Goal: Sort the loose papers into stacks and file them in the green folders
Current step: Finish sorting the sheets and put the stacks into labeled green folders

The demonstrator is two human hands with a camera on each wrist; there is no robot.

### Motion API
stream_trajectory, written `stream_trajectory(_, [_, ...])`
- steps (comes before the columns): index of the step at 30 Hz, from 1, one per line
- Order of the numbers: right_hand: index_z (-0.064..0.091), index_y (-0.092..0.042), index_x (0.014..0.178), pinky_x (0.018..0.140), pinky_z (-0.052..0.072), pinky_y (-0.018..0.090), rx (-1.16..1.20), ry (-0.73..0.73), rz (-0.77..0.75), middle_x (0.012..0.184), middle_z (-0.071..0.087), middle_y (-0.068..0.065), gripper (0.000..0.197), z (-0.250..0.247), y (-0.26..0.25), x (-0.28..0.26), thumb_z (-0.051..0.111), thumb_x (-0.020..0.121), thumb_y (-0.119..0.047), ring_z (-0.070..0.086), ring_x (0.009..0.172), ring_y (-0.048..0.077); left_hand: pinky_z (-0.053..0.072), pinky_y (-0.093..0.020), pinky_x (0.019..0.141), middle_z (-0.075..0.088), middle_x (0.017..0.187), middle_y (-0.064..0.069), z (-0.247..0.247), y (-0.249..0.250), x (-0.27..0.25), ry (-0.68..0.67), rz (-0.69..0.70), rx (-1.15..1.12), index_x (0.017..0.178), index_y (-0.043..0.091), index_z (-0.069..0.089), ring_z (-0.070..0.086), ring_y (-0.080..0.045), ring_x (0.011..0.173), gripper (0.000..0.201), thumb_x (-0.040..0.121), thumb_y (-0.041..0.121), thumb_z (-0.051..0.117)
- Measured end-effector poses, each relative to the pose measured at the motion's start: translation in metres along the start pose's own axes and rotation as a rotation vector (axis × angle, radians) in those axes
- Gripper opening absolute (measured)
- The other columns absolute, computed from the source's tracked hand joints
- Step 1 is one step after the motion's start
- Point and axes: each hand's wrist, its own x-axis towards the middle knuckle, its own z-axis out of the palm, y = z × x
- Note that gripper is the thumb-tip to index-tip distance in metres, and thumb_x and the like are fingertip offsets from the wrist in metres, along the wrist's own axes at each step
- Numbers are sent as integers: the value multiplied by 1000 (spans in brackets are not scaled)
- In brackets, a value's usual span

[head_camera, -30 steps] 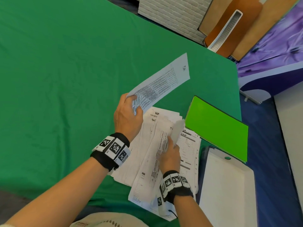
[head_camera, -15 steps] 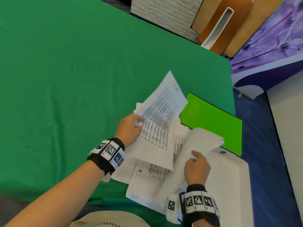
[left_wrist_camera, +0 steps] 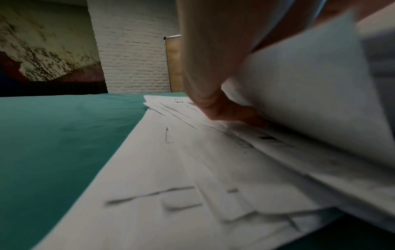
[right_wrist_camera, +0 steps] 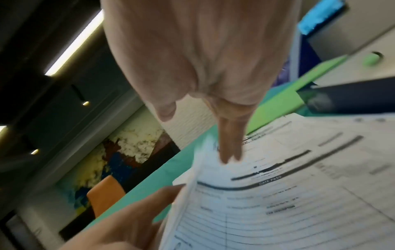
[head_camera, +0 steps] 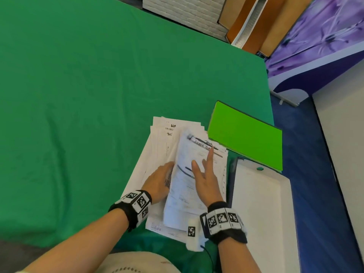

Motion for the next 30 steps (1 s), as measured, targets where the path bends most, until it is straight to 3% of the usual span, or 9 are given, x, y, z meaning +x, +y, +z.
stream_trajectory(2, [-5,-33,154,110,27,25,-85,83,71,149,31,-8,80,-3,21,6,51,97,-40,39,134,14,45,-40,99,40,140,-7,-7,-3,2,205,-141,82,150,21,22,51,-24,118,79,86,21,69])
stream_trajectory(5, [5,-15,155,114,31,42,-240,173,268,153,32,10,86,-14,57,14,61,92,-33,37,136,27,39,-46,102,39,139,-15,-30,-9,15,438,-387,269,144,6,28,43,-30,125,73,88,35,65])
stream_trajectory(8, [13,-7,152,110,35,47,-356,171,439,147,36,21,84,-18,69,15,62,89,-35,38,132,36,36,-45,104,36,141,-17,-42,-9,35,379,-445,270,142,1,31,36,-33,129,78,88,49,61])
stream_trajectory(14, [27,-2,145,107,38,41,-374,151,554,141,39,21,85,-19,63,30,61,87,-52,42,128,35,36,-49,104,34,141,-17,-54,0,63,282,-603,309,133,7,42,33,-35,131,80,80,63,63])
stream_trajectory(18, [40,-4,140,101,43,40,-356,109,569,136,42,18,77,-17,66,40,60,86,-55,47,121,33,41,-47,103,31,139,-18,-54,-3,75,313,-560,121,135,4,38,38,-37,127,89,73,57,75])
stream_trajectory(21, [34,-3,142,101,42,41,-357,174,595,138,34,20,87,-18,62,43,68,81,-55,43,124,35,49,-46,95,45,131,-13,-54,-1,80,280,-532,-153,132,5,34,51,-34,116,92,67,45,85])
stream_trajectory(24, [39,-6,140,94,44,37,-181,150,624,139,38,17,88,-22,68,49,72,75,-57,49,118,32,53,-45,90,60,116,-4,-47,7,78,166,-417,-129,123,15,47,60,-27,104,71,68,37,86])
stream_trajectory(28, [68,-9,95,72,48,27,-23,71,579,107,69,12,53,-34,74,54,75,72,-56,64,96,26,53,-44,90,64,113,-4,-35,23,73,149,-297,-144,117,16,53,62,-25,102,57,70,17,85])
stream_trajectory(30, [65,-9,81,82,51,32,12,41,572,101,71,14,52,-38,72,53,75,69,-59,65,94,29,52,-45,93,65,116,-5,-39,33,66,148,-256,-249,119,15,55,62,-26,107,56,71,6,83])
